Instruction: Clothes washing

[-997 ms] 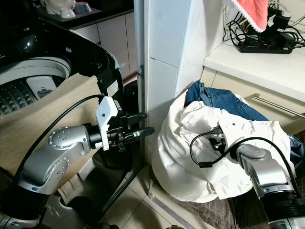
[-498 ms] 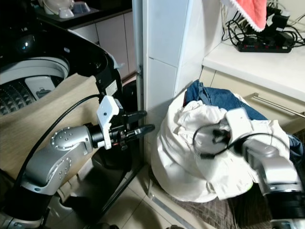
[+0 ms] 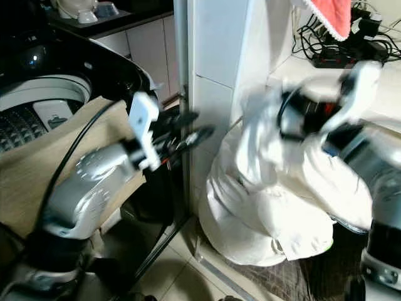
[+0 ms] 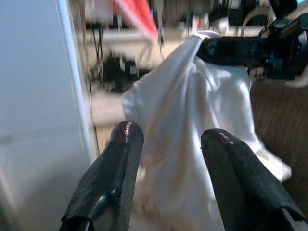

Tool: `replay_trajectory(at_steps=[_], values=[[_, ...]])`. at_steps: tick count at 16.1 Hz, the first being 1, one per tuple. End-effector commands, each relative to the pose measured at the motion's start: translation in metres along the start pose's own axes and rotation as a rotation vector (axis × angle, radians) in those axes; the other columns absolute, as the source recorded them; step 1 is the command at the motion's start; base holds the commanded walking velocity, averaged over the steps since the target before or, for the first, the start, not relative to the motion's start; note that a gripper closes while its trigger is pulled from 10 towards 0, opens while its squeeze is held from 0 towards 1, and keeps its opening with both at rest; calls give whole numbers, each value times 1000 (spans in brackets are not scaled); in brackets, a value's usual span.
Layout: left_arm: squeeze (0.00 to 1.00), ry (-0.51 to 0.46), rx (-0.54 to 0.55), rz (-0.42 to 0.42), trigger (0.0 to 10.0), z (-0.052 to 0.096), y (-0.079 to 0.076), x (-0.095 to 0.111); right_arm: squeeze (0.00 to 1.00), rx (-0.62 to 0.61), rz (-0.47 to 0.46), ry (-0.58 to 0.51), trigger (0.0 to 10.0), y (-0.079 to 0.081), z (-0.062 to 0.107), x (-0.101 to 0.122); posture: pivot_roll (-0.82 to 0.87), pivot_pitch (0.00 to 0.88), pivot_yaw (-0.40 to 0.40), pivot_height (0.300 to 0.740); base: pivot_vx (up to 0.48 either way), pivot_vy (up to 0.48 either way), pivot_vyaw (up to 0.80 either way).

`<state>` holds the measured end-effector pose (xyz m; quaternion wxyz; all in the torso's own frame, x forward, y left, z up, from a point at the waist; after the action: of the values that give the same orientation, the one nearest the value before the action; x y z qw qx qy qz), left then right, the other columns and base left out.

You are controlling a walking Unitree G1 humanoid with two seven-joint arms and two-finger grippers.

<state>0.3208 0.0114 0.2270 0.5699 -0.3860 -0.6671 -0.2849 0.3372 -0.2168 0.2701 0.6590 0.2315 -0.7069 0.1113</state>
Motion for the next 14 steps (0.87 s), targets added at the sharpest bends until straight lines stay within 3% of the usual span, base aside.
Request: replay_trajectory(at_steps=[1, 2, 3, 5, 9, 10, 12, 13, 14], values=[[0, -116, -4, 39, 10000, -12, -1, 23, 0, 104, -52, -105, 0, 21, -2, 26, -122, 0, 34, 740, 0, 0, 0], [973, -159, -43, 115, 10000, -20, -9, 30, 0, 157, -90, -167, 0, 32, -4, 39, -122, 0, 34, 740, 0, 0, 0], [1000, -163, -93, 156, 10000, -26, -19, 32, 0, 195, -127, -218, 0, 40, -6, 49, -127, 0, 26, 740, 0, 0, 0], [1000, -135, -145, 159, 10000, -40, -37, 23, 0, 245, -197, -272, 0, 50, -7, 60, -127, 0, 23, 740, 0, 0, 0], [1000, -93, -127, 156, 10000, -52, -47, 5, 0, 248, -231, -264, 0, 54, -6, 59, -127, 0, 24, 740, 0, 0, 0], [0, -84, -131, 160, 10000, -53, -48, 2, 0, 247, -233, -262, 0, 54, -6, 59, -127, 0, 24, 740, 0, 0, 0], [0, -45, -127, 116, 10000, -53, -50, -10, 0, 254, -247, -263, 0, 57, -4, 59, -125, 0, 28, 740, 0, 0, 0], [0, -52, -118, 129, 0, -52, -49, -12, 0, 252, -246, -261, 0, 58, -4, 59, -127, 0, 31, 740, 0, 0, 0], [0, -63, -99, 138, 0, -52, -45, -12, 0, 248, -250, -260, 0, 58, -3, 59, -125, 0, 32, 740, 0, 0, 0]])
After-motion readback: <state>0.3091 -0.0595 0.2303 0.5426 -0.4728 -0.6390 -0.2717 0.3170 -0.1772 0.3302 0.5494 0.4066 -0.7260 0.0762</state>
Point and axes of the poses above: a point about 5 cm out from each wrist's last joint towards the gripper, its own z axis pointing back from the gripper into the wrist, its own x axis along the axis of the wrist's last joint, y = z × x, the point moved 5 cm from there along -z, pointing out of the wrist towards the gripper, and after that the axes turned 7 degrees about z, right-handed, at the moved point
